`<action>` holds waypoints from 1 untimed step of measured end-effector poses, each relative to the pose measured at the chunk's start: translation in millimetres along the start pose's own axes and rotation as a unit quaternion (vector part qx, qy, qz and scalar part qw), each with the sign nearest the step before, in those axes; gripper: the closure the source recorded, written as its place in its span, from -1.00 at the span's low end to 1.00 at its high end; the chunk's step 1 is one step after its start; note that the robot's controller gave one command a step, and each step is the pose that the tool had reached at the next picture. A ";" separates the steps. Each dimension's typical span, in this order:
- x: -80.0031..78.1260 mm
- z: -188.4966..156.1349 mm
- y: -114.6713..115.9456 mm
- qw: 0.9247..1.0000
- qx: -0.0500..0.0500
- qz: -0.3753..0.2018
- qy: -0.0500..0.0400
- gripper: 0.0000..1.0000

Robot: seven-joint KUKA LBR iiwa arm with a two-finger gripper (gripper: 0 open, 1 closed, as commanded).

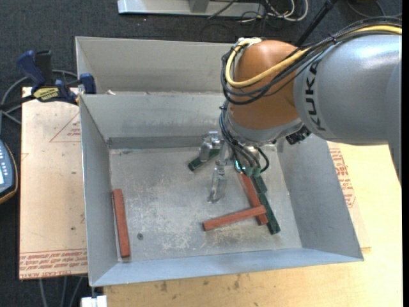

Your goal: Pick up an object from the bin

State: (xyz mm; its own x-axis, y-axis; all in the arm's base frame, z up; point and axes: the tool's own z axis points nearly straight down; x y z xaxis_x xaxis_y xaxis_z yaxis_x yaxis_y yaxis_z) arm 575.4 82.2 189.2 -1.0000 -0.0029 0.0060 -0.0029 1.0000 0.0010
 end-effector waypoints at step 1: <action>29.2 121.8 -62.5 0.999 0.000 -0.042 0.000 -1.00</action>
Offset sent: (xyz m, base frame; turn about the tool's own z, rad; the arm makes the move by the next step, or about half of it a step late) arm -0.0281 -0.0616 -0.1192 -0.0885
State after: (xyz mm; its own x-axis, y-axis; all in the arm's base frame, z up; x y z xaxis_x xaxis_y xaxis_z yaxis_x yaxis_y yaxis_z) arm 545.7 19.8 67.5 -0.9962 -0.0866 0.0053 -0.0866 0.9962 0.0018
